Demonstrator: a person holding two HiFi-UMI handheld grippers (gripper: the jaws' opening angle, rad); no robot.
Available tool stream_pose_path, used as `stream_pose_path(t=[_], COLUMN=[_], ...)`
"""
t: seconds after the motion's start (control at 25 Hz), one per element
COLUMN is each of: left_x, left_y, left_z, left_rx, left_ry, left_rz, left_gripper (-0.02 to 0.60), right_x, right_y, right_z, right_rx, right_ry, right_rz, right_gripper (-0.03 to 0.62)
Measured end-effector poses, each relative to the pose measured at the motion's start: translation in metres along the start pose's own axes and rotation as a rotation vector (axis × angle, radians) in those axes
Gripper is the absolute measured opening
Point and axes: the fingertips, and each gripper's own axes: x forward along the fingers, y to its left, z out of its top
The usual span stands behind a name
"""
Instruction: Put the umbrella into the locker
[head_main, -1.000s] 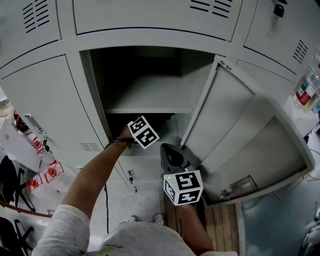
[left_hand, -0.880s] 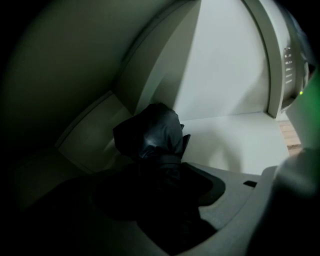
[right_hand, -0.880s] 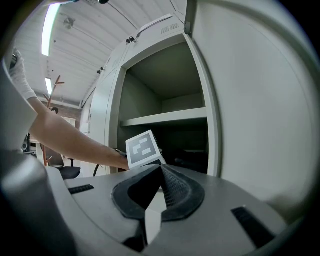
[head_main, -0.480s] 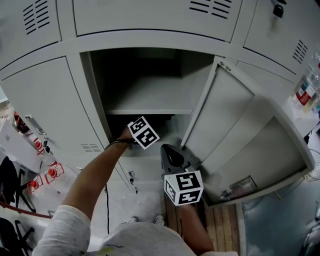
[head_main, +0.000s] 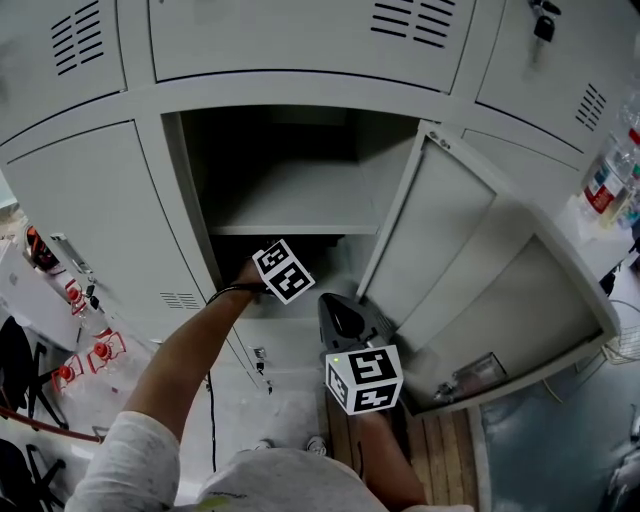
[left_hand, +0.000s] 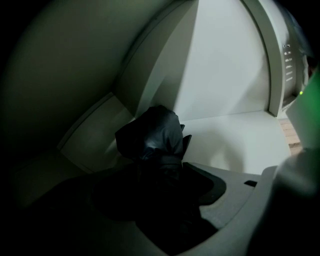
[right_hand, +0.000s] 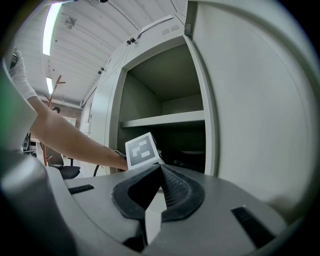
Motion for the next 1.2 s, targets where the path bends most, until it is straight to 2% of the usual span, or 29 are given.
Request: stream_pose_path(t=[0.56, 1.2], left_x=[-0.003, -0.016], left_y=[-0.003, -0.003], left_z=[0.002, 0.011], left_rx=[-0.027, -0.044], left_ry=[0.03, -0.003], left_rz=[0.009, 0.03], left_gripper=[0.273, 0.273], right_x=[-0.005, -0.003], right_y=[-0.005, -0.002], right_z=[0.004, 0.006], right_rx=[0.005, 0.011], right_ry=[-0.008, -0.018], right_rz=[-0.011, -0.008], right_gripper=[0.003, 0.003])
